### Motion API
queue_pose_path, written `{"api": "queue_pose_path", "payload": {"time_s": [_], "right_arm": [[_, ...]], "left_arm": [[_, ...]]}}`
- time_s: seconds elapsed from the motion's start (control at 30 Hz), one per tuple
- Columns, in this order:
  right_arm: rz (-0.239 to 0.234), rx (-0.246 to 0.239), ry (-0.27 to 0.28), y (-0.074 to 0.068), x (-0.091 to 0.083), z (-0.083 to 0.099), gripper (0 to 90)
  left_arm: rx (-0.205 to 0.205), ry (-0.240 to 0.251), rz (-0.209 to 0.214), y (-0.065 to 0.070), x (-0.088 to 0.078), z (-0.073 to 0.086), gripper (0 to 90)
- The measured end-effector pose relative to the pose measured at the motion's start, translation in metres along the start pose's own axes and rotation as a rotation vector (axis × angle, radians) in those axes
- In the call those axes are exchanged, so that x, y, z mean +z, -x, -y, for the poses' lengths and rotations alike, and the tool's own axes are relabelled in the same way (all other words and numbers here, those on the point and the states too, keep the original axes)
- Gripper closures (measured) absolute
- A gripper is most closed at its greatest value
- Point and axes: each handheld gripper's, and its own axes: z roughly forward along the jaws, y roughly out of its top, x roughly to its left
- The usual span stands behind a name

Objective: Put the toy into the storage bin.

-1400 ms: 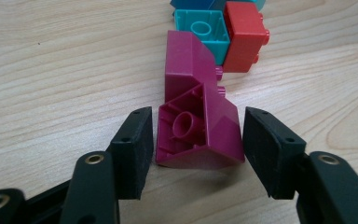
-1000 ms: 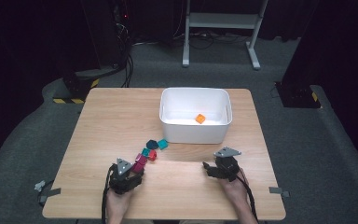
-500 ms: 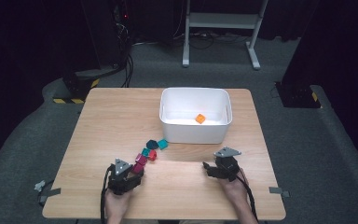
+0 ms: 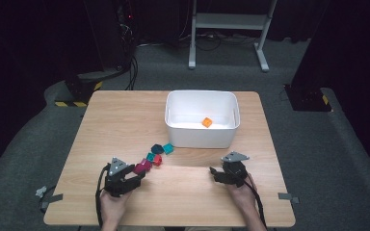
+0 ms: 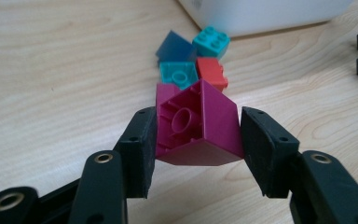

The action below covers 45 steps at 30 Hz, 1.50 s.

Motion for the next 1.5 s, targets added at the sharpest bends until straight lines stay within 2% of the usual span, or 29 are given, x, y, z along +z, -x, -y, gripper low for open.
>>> {"api": "queue_pose_path", "payload": {"time_s": [0.27, 0.37, 0.5, 0.77, 0.87, 1.0, 1.17, 1.3, 1.5], "right_arm": [[0.000, 0.000, 0.000, 0.000, 0.000, 0.000, 32.0], [0.000, 0.000, 0.000, 0.000, 0.000, 0.000, 32.0], [0.000, 0.000, 0.000, 0.000, 0.000, 0.000, 32.1], [0.000, 0.000, 0.000, 0.000, 0.000, 0.000, 32.0], [0.000, 0.000, 0.000, 0.000, 0.000, 0.000, 32.0], [0.000, 0.000, 0.000, 0.000, 0.000, 0.000, 32.0], [0.000, -0.001, 0.000, 0.000, 0.000, 0.000, 32.0], [0.000, -0.001, 0.000, 0.000, 0.000, 0.000, 32.0], [0.000, -0.001, 0.000, 0.000, 0.000, 0.000, 32.0]], "left_arm": [[0.031, 0.009, 0.002, -0.007, -0.009, -0.031, 47.8], [0.035, 0.019, 0.012, -0.008, -0.009, -0.040, 47.7], [0.034, 0.020, 0.004, -0.008, -0.009, -0.055, 47.8], [0.024, 0.050, 0.053, -0.007, -0.006, -0.083, 47.9], [0.040, 0.049, 0.058, -0.006, -0.002, -0.093, 47.9], [0.033, 0.065, 0.085, -0.003, 0.001, -0.107, 47.9], [0.054, 0.070, 0.102, 0.002, 0.007, -0.125, 47.8], [0.046, 0.083, 0.134, 0.005, 0.011, -0.139, 47.8], [0.055, 0.081, 0.146, 0.010, 0.019, -0.158, 47.8]]}}
